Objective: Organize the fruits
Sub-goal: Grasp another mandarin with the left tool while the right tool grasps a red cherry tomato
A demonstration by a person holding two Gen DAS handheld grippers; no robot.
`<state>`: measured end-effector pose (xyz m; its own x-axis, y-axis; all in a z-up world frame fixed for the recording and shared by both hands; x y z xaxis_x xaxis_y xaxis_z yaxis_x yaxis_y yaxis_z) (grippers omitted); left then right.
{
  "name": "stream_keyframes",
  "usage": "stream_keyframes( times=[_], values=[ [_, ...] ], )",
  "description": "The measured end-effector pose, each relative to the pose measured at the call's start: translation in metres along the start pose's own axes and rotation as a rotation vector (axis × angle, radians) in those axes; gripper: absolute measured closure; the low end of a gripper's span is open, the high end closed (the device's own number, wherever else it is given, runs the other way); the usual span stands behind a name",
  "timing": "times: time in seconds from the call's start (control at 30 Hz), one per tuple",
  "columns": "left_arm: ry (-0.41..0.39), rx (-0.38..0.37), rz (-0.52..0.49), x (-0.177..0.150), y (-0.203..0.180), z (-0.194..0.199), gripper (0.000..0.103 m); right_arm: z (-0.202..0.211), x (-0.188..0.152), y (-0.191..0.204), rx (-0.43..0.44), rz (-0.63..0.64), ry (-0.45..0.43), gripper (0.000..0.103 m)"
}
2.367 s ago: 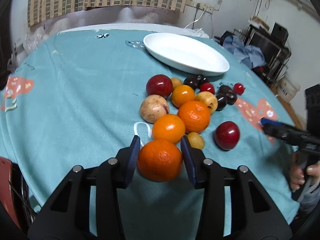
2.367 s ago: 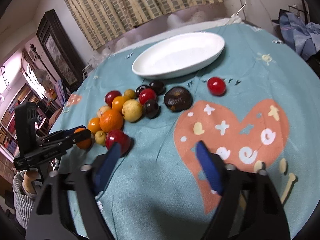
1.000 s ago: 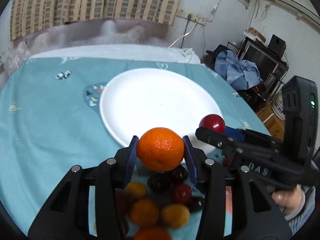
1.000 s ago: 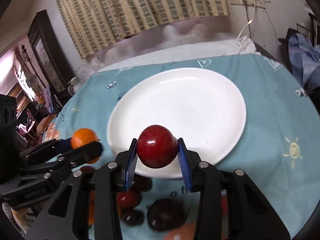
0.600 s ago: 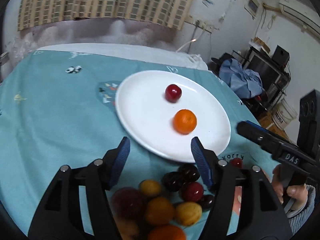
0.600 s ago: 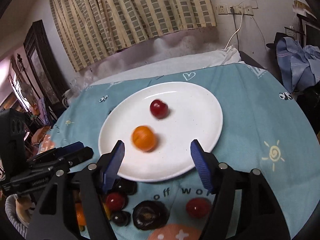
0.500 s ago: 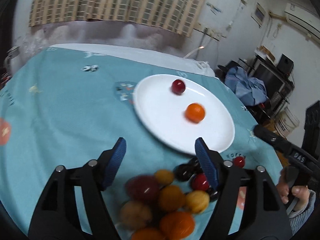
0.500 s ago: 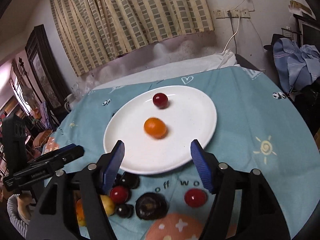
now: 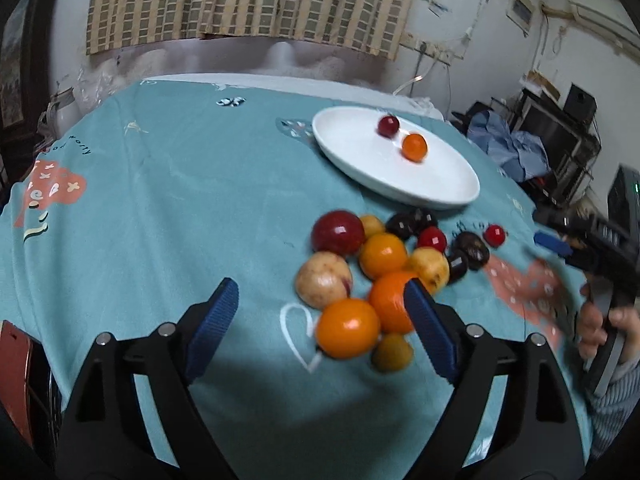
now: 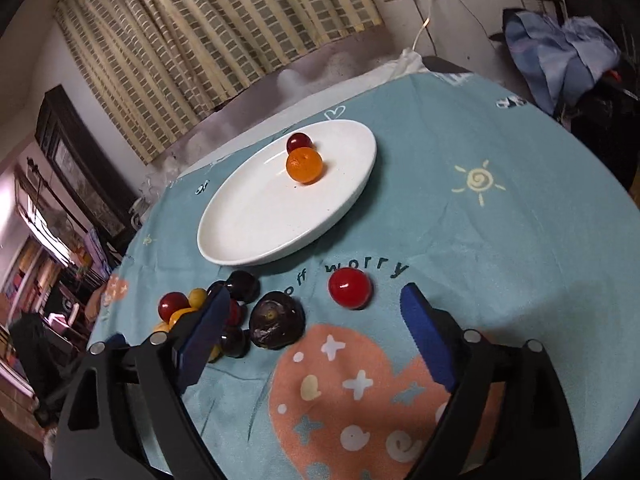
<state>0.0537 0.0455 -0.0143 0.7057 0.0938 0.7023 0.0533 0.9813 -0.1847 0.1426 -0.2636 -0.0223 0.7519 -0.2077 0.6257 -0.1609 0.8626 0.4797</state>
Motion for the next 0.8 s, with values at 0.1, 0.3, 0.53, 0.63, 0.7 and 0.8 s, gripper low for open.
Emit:
stream_keyframes(
  times=[0.1, 0.3, 0.53, 0.63, 0.7, 0.8],
  values=[
    [0.051, 0.016, -0.045, -0.010, -0.008, -0.008, 0.017, 0.001, 0.000, 0.000, 0.003, 0.000, 0.001, 0.016],
    [0.091, 0.073, -0.025, -0.013, 0.001, -0.019, 0.014, 0.001, -0.001, 0.004, 0.003, 0.021, 0.005, 0.016],
    [0.048, 0.096, 0.034, -0.012, 0.018, -0.008, 0.016, 0.005, 0.000, 0.000, 0.001, -0.010, -0.013, 0.016],
    [0.063, 0.083, -0.030, -0.013, 0.005, -0.013, 0.018, 0.004, 0.000, 0.000, 0.000, -0.002, -0.011, 0.016],
    [0.076, 0.069, -0.062, -0.014, -0.002, -0.017, 0.027, 0.005, -0.001, 0.002, -0.002, 0.012, -0.015, 0.016],
    [0.109, 0.055, -0.072, -0.015, -0.004, -0.025, 0.043, 0.005, -0.001, 0.003, -0.007, 0.021, -0.020, 0.016]
  ],
)
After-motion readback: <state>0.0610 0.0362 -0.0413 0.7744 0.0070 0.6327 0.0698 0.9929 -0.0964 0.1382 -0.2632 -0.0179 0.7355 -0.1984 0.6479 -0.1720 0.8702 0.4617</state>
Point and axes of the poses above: each gripper's, at about its wrist camera, not at the fingertips, and z roughly against the way its jaws point, y to its left, x to its top, the point moved 1 cm from there along -z, roughly the way its jaws point, and after that the axes turned 1 degree about y, right-handed, at the moved point
